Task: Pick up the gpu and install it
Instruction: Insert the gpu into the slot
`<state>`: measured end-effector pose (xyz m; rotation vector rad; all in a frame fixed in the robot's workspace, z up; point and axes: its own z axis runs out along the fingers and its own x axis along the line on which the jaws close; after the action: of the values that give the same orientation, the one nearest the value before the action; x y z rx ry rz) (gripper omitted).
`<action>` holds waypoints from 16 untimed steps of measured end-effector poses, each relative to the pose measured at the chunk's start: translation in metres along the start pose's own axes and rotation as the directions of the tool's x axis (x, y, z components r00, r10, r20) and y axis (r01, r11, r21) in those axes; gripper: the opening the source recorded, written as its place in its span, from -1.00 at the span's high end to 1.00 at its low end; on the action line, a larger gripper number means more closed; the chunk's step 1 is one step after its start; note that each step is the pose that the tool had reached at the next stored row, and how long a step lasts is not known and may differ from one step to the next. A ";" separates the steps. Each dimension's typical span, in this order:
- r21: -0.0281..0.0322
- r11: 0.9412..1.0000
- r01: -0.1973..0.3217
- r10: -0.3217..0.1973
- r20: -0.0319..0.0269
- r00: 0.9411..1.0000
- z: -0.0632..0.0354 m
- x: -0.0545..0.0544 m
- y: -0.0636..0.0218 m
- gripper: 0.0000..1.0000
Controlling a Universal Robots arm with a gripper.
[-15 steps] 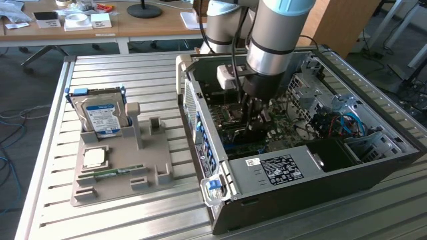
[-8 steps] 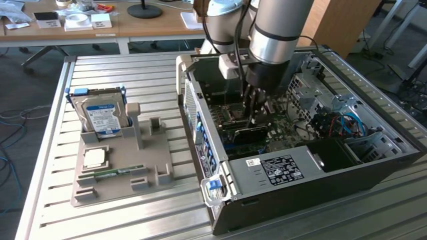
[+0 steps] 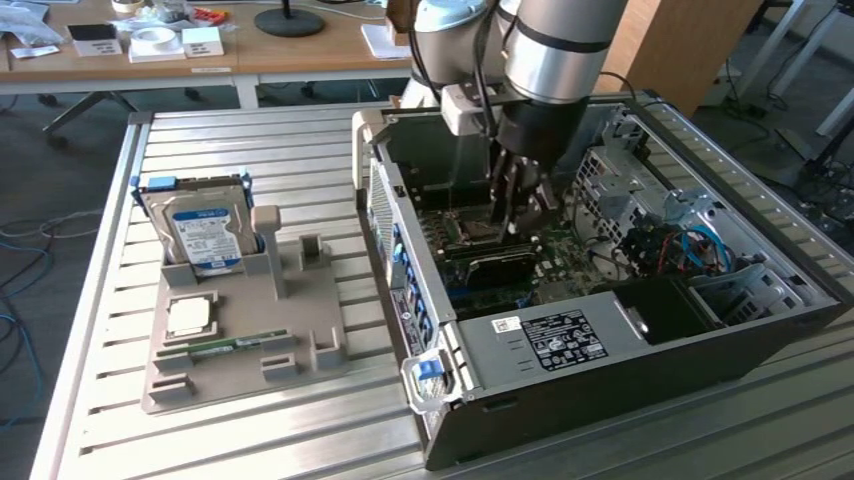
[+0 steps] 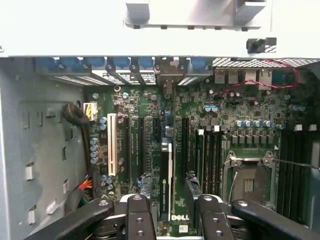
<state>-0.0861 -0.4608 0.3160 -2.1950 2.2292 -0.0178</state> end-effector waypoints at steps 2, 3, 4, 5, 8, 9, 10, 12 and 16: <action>0.000 1.000 0.000 0.000 -0.001 1.000 -0.0030 0.000 -0.0001 0.20; 0.000 1.000 0.000 0.000 -0.001 1.000 -0.0043 0.000 -0.0001 0.20; 0.000 1.000 0.000 0.000 -0.002 1.000 -0.0055 0.000 -0.0001 0.20; 0.000 1.000 0.000 0.000 -0.002 1.000 -0.0060 0.000 -0.0001 0.20; 0.000 1.000 0.000 0.000 -0.002 1.000 -0.0060 0.000 -0.0001 0.20; 0.000 1.000 0.000 0.000 -0.002 1.000 -0.0060 0.000 -0.0001 0.20; 0.000 1.000 0.000 0.000 -0.002 1.000 -0.0060 0.000 -0.0001 0.20; 0.000 1.000 0.000 0.000 -0.003 1.000 -0.0073 0.000 -0.0001 0.20; 0.000 1.000 0.000 0.000 -0.002 1.000 -0.0096 0.000 -0.0002 0.20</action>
<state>-0.0861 -0.4608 0.3257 -2.1958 2.2302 -0.0201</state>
